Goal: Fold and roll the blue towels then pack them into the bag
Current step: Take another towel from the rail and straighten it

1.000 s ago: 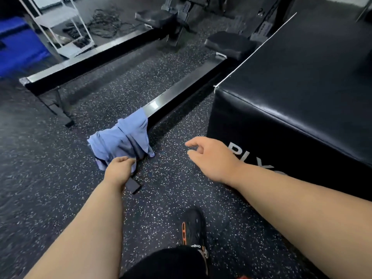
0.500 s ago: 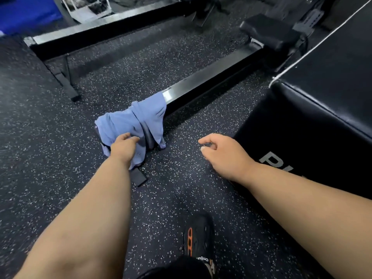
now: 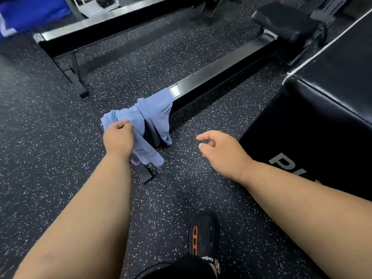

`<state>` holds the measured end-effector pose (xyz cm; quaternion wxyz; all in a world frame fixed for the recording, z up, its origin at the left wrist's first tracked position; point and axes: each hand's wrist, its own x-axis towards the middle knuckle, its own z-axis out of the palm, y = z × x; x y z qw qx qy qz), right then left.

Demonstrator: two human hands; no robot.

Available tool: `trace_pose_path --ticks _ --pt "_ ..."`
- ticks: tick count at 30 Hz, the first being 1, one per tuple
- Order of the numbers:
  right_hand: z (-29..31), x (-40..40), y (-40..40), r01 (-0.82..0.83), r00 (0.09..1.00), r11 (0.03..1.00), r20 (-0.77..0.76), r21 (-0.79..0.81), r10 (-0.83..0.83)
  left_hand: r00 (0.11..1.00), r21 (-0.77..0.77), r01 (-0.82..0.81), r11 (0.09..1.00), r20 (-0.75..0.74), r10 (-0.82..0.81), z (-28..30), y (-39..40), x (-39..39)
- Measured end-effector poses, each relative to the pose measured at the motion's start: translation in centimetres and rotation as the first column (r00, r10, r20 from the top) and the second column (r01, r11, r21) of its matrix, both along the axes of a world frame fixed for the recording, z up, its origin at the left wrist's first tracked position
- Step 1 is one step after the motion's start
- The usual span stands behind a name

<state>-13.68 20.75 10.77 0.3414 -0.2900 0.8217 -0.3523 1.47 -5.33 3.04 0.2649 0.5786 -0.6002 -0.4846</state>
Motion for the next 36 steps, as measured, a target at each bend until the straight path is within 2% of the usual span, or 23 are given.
trace_pose_path --ticks 5,17,21,24,27,31,36 --pt "2.1 0.2 1.3 0.071 0.997 0.996 0.045 -0.052 -0.069 0.984 0.001 -0.031 1.0 -0.178 0.03 6.2 0.5 -0.3" --pt "10.4 1.4 9.2 0.205 0.979 0.962 0.028 -0.182 -0.203 0.894 -0.061 0.155 0.986 -0.416 -0.166 21.0 9.4 1.2" --pt "12.9 2.9 12.8 0.246 0.969 0.943 0.023 -0.223 -0.247 0.829 -0.129 0.252 0.959 -0.483 -0.283 26.4 14.7 2.7" --pt "15.2 4.5 16.1 0.294 0.956 0.925 0.055 -0.24 -0.289 0.747 -0.075 0.334 0.939 -0.587 -0.313 29.8 20.1 3.7" --pt "17.5 6.2 19.2 0.325 0.944 0.92 0.133 -0.218 -0.302 0.68 0.007 0.435 0.901 -0.658 -0.323 32.3 25.6 4.9" --pt "20.0 8.1 23.5 0.339 0.916 0.919 0.294 -0.203 -0.273 0.634 0.046 0.575 0.817 -0.656 -0.409 34.4 31.7 6.1" --pt "22.2 9.7 29.1 0.453 0.835 0.843 0.47 -0.29 -0.286 0.59 0.082 0.698 0.712 -0.629 -0.506 35.6 39.0 7.9"
